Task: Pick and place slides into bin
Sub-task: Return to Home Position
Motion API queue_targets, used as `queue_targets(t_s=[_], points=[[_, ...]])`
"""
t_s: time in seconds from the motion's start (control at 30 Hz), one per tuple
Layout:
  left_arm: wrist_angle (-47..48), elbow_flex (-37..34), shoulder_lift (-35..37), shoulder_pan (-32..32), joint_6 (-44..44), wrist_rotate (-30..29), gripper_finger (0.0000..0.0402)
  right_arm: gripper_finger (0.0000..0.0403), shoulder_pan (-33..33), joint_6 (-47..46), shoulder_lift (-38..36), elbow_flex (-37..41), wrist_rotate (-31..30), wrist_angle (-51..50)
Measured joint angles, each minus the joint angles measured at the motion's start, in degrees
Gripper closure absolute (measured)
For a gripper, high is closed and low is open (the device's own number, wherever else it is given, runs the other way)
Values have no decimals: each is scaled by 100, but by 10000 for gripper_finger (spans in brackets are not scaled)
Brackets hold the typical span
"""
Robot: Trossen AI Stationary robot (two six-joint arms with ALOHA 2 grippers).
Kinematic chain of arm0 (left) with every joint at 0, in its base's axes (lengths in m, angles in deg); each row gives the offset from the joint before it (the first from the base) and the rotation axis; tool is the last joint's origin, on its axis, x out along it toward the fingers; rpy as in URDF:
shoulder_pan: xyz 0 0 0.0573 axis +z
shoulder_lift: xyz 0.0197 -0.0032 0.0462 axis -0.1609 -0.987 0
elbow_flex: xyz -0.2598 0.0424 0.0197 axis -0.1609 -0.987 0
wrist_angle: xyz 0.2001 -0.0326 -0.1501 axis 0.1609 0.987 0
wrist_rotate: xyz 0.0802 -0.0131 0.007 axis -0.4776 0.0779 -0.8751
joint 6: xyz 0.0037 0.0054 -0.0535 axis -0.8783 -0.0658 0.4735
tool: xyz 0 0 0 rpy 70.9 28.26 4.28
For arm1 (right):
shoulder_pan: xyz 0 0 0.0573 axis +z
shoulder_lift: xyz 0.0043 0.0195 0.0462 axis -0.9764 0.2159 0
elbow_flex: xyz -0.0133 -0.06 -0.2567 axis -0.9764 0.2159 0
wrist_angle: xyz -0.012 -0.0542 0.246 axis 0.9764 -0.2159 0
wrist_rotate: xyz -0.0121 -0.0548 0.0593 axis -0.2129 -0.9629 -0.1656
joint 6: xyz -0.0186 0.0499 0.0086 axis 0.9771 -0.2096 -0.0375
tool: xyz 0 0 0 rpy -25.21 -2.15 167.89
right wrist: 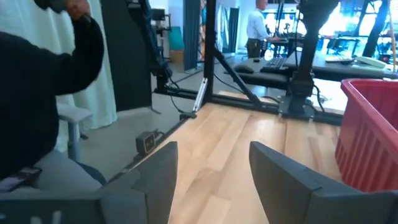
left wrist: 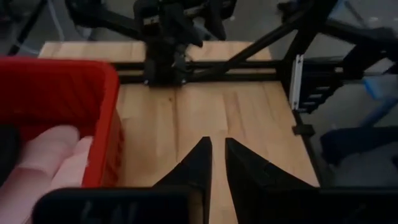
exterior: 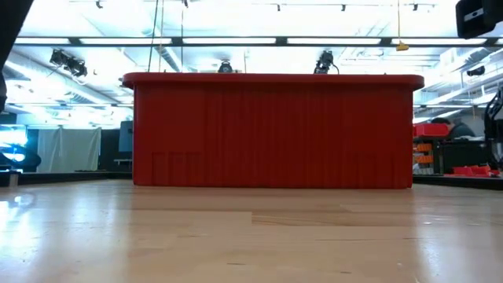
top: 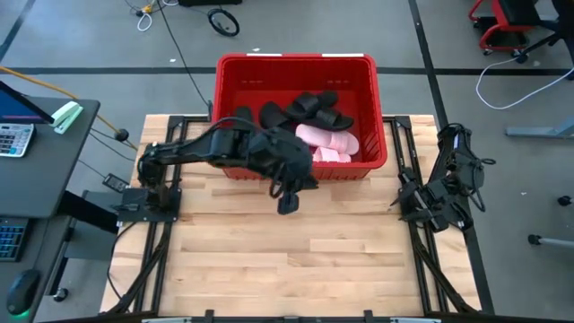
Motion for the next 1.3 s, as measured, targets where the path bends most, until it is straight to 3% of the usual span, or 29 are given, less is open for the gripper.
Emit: queue_targets(t_s=[0.3, 0.47, 0.6, 0.7, 1.3], points=[[855, -4, 861, -322, 673, -614, 355, 197, 0, -285, 290, 0, -92, -13], [1631, 3, 1751, -592, 591, -1868, 360, 197, 2, -290, 557, 0, -110, -20], [2524, 7, 2425, -796, 1311, -2447, 362, 197, -46, -255, 841, 0, -1140, -21], [2743, 7, 2675, -993, 1523, -2977, 360, 197, -74, -296, 1011, 0, -1346, -18], [2563, 0, 2869, -1665, 1188, -3470, 368, 197, -91, -256, 1797, 0, -1462, -11]])
